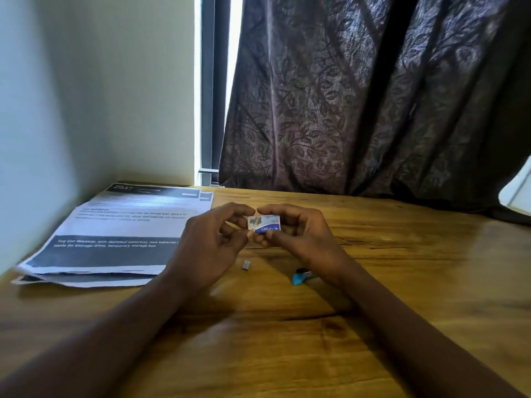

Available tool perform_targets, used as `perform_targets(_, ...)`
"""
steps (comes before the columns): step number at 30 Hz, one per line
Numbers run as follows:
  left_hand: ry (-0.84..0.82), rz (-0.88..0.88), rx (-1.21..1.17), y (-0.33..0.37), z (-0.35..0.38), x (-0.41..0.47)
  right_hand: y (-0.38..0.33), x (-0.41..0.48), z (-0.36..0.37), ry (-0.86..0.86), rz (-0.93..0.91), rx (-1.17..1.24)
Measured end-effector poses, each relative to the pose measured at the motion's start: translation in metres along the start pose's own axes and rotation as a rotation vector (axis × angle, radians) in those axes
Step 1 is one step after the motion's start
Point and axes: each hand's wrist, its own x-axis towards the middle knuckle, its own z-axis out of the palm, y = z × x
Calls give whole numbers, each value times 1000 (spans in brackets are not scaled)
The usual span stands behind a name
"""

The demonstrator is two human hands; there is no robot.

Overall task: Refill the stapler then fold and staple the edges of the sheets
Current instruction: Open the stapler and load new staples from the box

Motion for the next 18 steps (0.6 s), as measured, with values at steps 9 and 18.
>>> perform_targets(9,-7,-77,-230,-1,-2,-2,-12,-9,-1,-77,246,494)
perform_targets(18,4,-142,-447,0,-7,-2,-20,-14,0,42,315,578)
